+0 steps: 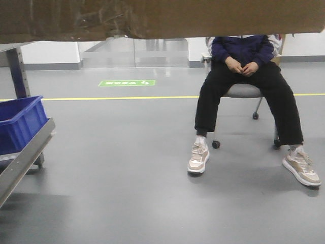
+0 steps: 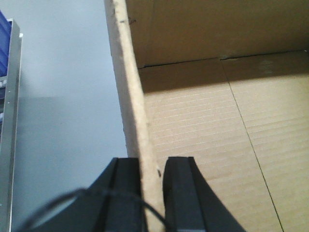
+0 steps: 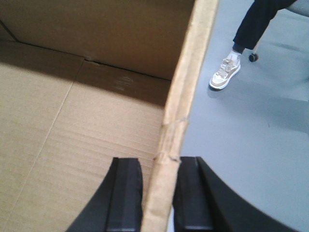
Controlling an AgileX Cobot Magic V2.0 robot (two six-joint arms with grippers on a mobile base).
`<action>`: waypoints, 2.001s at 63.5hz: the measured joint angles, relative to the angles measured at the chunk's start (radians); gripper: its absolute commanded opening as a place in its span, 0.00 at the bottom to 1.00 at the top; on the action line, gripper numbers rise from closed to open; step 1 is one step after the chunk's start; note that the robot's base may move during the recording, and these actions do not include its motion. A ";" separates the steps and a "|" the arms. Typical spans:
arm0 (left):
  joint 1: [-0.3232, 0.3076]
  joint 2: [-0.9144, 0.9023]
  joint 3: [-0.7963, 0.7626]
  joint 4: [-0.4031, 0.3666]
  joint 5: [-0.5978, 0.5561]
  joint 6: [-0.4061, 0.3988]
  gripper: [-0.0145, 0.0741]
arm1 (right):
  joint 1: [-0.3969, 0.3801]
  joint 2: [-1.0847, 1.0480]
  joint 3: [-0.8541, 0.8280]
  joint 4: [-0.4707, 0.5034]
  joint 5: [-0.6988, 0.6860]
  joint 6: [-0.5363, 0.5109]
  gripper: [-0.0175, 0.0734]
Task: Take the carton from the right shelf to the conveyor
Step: 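Hold the carton with both grippers while the base turns away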
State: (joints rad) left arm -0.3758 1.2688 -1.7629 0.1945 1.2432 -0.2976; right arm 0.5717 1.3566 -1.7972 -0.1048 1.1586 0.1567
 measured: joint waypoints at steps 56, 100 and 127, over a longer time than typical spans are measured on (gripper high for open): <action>0.000 -0.002 0.000 -0.002 0.000 0.000 0.14 | 0.000 -0.004 0.000 0.000 0.000 0.000 0.12; 0.000 -0.002 0.000 -0.002 0.000 0.000 0.14 | 0.000 -0.002 0.000 0.000 0.000 -0.002 0.12; 0.000 -0.002 0.000 0.000 0.000 0.000 0.14 | 0.000 -0.002 0.000 0.000 0.000 -0.002 0.12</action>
State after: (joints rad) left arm -0.3758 1.2667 -1.7629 0.1942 1.2432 -0.2976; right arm 0.5717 1.3545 -1.7969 -0.1048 1.1586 0.1551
